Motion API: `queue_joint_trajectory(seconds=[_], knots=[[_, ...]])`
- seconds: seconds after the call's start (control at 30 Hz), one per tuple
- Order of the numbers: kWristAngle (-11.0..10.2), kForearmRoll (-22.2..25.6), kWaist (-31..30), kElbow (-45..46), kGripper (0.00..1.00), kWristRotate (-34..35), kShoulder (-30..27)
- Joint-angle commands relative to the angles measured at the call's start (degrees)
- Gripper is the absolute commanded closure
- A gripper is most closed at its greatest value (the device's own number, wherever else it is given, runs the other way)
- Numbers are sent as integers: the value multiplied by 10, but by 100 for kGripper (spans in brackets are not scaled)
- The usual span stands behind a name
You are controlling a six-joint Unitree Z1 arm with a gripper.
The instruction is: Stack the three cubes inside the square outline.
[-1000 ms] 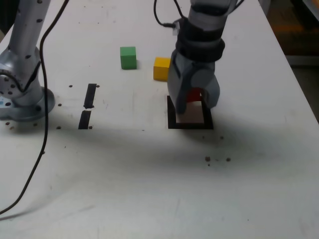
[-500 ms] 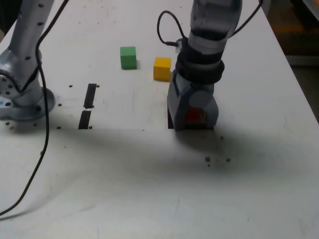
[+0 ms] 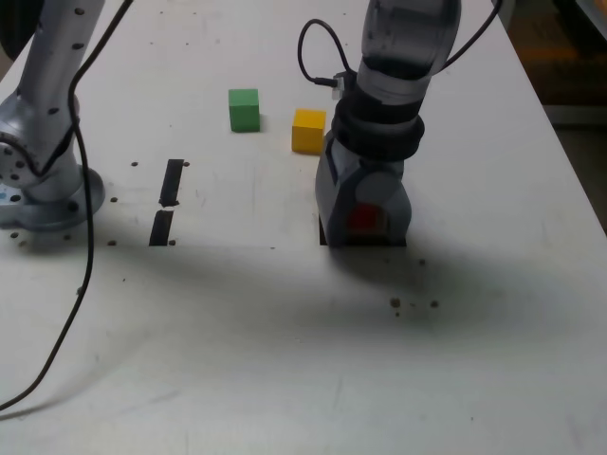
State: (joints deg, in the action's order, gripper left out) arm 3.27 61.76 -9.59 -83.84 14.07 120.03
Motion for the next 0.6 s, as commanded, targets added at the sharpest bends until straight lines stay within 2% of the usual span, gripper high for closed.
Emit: queue_joint_trajectory(seconds=[0.0, 0.17, 0.27, 0.43, 0.57], knots=[[-6, -2, 3, -3, 39, -4, 3], [-14, -5, 5, -10, 12, -10, 1], [-14, -5, 6, -15, 2, -11, -3], [-14, 5, 6, -18, 0, -9, -16], [-18, 34, 6, -13, 0, -4, -40]])
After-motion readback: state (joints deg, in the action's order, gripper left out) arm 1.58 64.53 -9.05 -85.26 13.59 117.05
